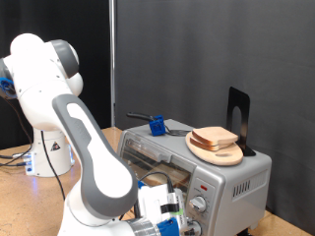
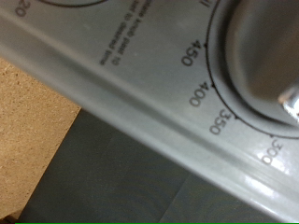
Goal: Make a piece of toast with the oven
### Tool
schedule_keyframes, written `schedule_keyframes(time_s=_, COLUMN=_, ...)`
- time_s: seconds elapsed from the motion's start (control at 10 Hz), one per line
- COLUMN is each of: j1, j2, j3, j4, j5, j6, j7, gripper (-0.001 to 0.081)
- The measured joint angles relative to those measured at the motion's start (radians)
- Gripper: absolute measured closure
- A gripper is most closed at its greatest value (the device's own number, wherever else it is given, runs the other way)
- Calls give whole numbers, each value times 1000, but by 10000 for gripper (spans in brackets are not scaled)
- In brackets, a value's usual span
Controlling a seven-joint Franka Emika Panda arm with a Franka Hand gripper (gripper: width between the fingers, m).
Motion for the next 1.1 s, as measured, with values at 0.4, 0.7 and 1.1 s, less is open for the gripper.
schedule_keyframes(time_s=0.4, j1=0, j2=-4, j3=0, j4=-8, j5=0, j6=16, j7=-1, gripper=806)
schedule_keyframes(time_s=0.7, j1=11, j2=-4, j3=1, j4=-23, j5=0, j6=24, j7=-3, gripper=534)
schedule_keyframes(time_s=1.1, j1=15, j2=-4, j3=3, j4=-33, j5=2, j6=33, j7=-11, gripper=142)
